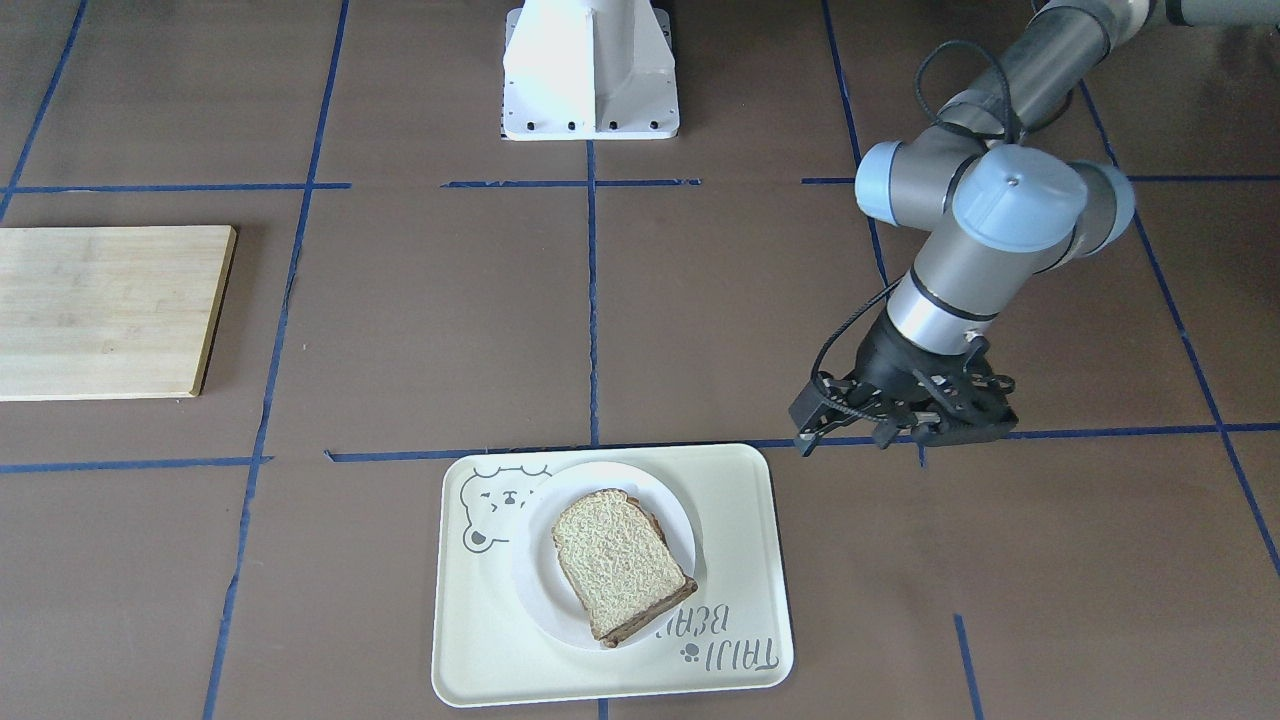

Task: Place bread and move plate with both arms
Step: 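Release the plate and withdraw the left gripper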

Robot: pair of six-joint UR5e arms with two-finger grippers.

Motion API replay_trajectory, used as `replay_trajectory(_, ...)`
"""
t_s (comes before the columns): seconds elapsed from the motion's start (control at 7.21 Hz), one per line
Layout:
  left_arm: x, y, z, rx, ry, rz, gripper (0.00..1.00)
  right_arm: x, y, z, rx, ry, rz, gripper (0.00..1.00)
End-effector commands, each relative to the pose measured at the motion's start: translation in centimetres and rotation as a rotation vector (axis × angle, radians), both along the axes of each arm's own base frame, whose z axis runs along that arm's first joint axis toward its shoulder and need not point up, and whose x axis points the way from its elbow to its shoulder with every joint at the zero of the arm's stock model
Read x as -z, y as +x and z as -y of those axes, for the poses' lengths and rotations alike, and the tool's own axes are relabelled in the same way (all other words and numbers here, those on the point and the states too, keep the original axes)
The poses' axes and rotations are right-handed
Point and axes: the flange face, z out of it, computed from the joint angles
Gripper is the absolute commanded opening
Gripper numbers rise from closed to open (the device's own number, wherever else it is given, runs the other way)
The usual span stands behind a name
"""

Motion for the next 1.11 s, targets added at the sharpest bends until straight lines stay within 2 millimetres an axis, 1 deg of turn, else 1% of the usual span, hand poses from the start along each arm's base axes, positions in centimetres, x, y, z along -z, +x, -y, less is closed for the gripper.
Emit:
replay_trajectory(0.0,-4.7,-11.0,-2.6,-0.253,0.158,0.305,0.99,0.0,0.0,0.0,0.000,0.000,0.000,1.00)
replay_trajectory(0.14,-7.9,-15.4,-3.4,-0.315,0.170,0.368,0.99,-0.1,0.0,-0.1,0.001,-0.002,0.000,1.00)
replay_trajectory(0.28,-12.5,-20.5,-4.4,-0.378,0.156,0.378,1.00,-0.2,0.0,-0.1,0.000,-0.005,-0.002,1.00)
replay_trajectory(0.42,-16.4,-26.9,-4.9,-0.374,0.098,0.318,1.00,-0.4,0.0,-0.2,-0.012,-0.020,-0.007,1.00)
replay_trajectory(0.55,-19.7,-32.1,-6.4,-0.383,0.060,0.290,1.00,-0.5,0.1,-0.1,-0.036,-0.042,-0.013,1.00)
replay_trajectory(0.69,-23.4,-36.9,-8.8,-0.412,0.054,0.308,1.00,-0.6,0.1,-0.1,-0.037,-0.044,-0.014,1.00)
replay_trajectory(0.83,-26.6,-40.1,-11.5,-0.400,0.020,0.304,1.00,-0.5,0.1,0.0,-0.037,-0.043,-0.014,1.00)
replay_trajectory(0.97,-30.1,-42.4,-15.8,-0.358,-0.033,0.278,1.00,-0.3,0.1,0.0,-0.037,-0.040,-0.013,1.00)
